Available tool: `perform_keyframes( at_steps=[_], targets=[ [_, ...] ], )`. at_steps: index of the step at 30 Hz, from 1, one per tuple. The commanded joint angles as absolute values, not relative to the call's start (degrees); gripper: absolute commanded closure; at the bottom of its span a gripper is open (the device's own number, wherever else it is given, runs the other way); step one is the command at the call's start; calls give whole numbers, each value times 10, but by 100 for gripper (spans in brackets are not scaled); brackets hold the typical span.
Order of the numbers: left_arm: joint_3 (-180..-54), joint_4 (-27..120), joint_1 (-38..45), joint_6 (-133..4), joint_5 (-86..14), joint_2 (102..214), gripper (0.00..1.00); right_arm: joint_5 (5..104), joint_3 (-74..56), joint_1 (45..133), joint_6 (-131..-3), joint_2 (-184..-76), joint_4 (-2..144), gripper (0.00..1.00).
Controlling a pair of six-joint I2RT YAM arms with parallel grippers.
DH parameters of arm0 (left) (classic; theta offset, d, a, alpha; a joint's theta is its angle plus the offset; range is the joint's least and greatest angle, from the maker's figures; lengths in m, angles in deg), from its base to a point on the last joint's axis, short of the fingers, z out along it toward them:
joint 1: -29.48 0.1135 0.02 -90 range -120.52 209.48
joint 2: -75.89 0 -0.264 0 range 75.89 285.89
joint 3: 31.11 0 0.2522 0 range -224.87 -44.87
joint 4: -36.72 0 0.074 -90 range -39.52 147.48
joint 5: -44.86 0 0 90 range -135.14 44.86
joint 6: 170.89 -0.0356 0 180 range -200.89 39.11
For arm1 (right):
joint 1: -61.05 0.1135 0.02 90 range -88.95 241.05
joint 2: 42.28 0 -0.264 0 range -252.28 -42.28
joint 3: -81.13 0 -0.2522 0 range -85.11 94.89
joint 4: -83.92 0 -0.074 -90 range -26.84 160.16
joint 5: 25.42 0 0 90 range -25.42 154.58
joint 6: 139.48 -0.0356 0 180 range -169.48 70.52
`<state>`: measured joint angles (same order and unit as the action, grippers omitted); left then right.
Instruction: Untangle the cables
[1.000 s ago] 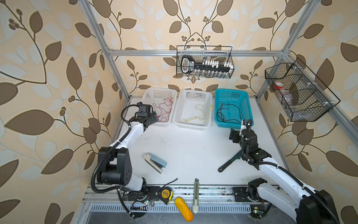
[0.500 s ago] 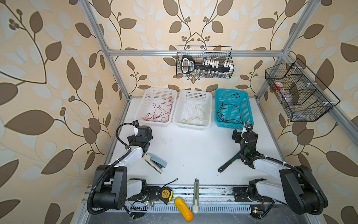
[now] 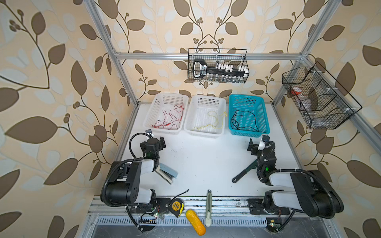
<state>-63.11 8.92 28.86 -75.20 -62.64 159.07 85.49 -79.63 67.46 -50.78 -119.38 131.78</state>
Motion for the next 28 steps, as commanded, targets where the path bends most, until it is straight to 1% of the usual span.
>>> perform_keyframes(
  at_steps=[1, 2, 4, 7, 11, 15, 24, 28],
  targets=[
    [-638, 32, 296, -775, -583, 1602, 1, 818, -782, 666, -494, -1194, 1350, 0],
    [-647, 50, 296, -775, -588, 1605, 1, 819, -776, 662, -496, -1204, 1357, 0],
    [-669, 84, 297, -762, -616, 1612, 1, 814, -763, 649, -516, -1195, 1316, 0],
    [-671, 90, 296, -761, -619, 1614, 1, 803, -765, 642, -518, -1200, 1330, 0],
    [-670, 85, 297, -763, -619, 1616, 1, 805, -765, 642, -516, -1199, 1328, 0],
    [-671, 86, 296, -762, -619, 1616, 1, 817, -772, 663, -497, -1200, 1344, 0],
    [-671, 86, 297, -762, -619, 1616, 1, 790, -763, 649, -504, -1201, 1328, 0],
    [-669, 85, 297, -763, -618, 1613, 1, 799, -762, 645, -513, -1200, 1324, 0]
  ],
)
